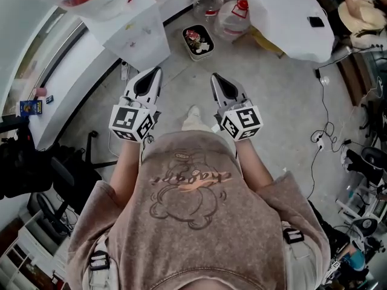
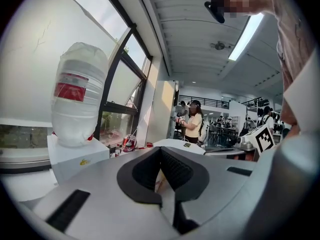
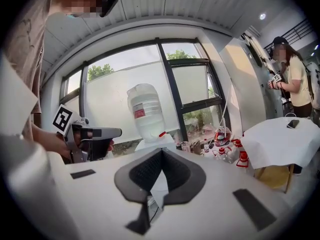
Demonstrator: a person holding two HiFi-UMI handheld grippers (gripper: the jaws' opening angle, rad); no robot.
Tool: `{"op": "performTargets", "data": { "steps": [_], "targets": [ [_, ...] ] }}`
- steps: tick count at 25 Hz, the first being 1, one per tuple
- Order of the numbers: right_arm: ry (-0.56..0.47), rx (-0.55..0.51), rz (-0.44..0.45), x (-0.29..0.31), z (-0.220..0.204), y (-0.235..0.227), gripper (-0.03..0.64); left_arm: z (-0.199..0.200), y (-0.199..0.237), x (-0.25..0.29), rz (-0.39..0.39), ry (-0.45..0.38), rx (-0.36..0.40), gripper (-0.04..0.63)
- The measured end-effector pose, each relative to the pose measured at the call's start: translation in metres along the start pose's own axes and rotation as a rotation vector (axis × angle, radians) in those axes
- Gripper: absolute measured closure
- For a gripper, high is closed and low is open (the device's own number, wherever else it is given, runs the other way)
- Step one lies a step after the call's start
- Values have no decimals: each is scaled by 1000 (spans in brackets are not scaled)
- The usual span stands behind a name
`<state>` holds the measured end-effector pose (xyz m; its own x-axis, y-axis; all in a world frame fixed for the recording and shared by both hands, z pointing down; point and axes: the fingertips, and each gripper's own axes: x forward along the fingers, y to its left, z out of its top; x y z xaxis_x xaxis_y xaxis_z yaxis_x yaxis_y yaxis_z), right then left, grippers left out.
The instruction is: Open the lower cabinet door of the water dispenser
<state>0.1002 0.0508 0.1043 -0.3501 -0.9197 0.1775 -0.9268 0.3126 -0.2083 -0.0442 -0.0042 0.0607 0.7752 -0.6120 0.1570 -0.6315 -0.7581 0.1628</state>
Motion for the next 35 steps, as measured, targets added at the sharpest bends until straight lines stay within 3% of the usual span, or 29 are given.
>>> {"op": "performTargets", "data": {
  "steps": [13, 35],
  "targets": [
    [34, 8, 106, 49, 2, -45, 611, 4, 15, 59, 75, 13, 13, 578],
    [26, 24, 27, 143, 15, -59, 611, 7, 107, 116, -7, 46, 4, 578]
  ]
}}
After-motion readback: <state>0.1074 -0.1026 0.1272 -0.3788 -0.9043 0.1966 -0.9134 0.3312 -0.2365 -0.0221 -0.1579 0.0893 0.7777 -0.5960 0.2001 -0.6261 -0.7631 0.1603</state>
